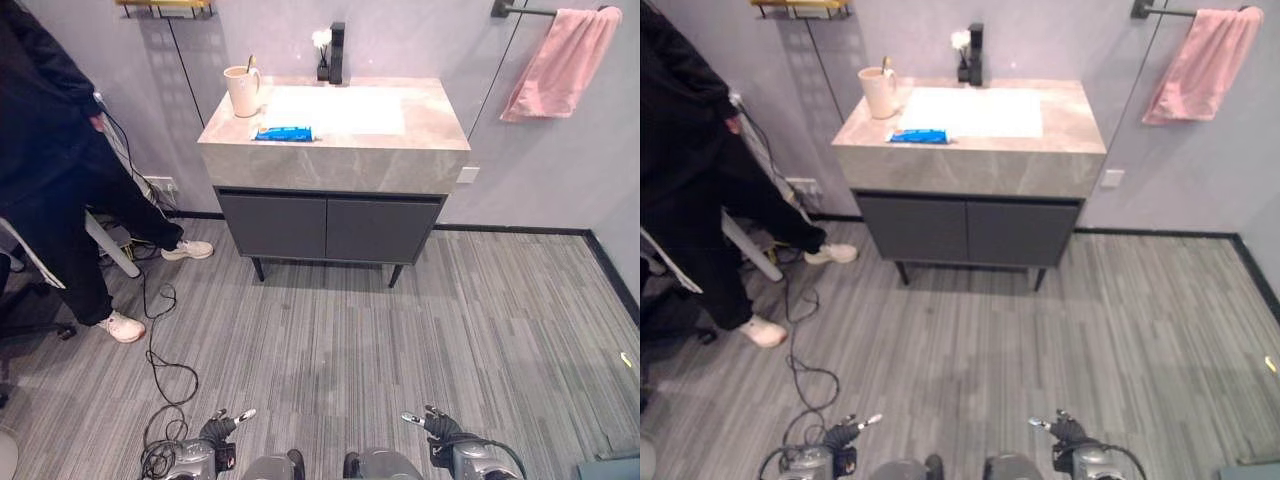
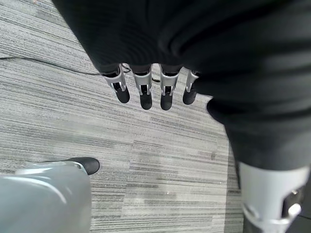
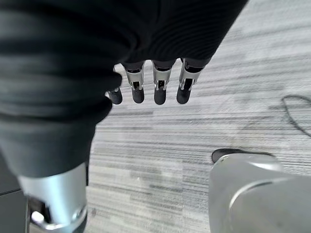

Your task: Put brush and paste in cup on sink, flatten towel.

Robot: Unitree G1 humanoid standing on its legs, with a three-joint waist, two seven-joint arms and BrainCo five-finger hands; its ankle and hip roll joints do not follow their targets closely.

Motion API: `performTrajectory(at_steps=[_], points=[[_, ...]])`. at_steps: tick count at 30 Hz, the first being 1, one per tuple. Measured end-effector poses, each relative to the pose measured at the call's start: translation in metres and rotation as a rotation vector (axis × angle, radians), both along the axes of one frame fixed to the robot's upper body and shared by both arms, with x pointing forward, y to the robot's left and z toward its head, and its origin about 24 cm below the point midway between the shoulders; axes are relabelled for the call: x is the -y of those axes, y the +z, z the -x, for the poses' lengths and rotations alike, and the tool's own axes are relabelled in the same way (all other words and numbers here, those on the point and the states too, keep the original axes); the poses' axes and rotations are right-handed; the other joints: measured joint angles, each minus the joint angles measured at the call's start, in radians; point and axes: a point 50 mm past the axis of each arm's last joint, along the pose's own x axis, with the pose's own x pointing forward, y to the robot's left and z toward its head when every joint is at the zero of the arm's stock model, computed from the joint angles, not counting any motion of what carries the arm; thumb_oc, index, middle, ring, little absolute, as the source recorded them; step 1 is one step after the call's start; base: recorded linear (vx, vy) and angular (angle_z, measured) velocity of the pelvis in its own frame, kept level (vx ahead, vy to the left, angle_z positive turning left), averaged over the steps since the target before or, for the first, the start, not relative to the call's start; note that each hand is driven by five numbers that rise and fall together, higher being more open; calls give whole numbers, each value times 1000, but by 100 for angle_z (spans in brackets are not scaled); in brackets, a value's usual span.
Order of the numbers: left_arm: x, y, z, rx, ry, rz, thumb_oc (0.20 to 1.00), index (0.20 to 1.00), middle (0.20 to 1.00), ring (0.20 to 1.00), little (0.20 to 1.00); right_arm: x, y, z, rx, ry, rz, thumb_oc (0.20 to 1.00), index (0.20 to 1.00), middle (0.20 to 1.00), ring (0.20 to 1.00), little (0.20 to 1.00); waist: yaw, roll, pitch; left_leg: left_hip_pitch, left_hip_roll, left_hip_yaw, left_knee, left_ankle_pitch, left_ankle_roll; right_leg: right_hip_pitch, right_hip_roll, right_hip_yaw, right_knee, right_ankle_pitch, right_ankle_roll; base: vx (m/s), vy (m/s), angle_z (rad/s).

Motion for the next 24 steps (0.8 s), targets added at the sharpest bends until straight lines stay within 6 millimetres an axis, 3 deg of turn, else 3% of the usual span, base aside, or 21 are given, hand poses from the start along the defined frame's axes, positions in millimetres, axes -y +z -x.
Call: performTrajectory(at_steps=[6, 24], points=[[0, -5, 16, -42, 3, -1, 1000, 1000, 1000, 1000, 1000, 0, -4, 10, -25, -9, 9, 1000, 1000, 1000, 1000, 1000, -2, -16, -42, 7, 2, 5, -5, 4, 4, 6, 1, 0, -7, 3, 3, 5, 0, 0], [8, 2, -2, 41, -78, -22, 1000, 1000, 1000, 1000, 1000, -2, -3, 7, -19, 13, 11, 1000, 1000, 1000, 1000, 1000, 1, 0, -52, 26, -8, 36, -57, 9, 26, 24, 0, 34, -77, 41, 33, 7, 70, -5]])
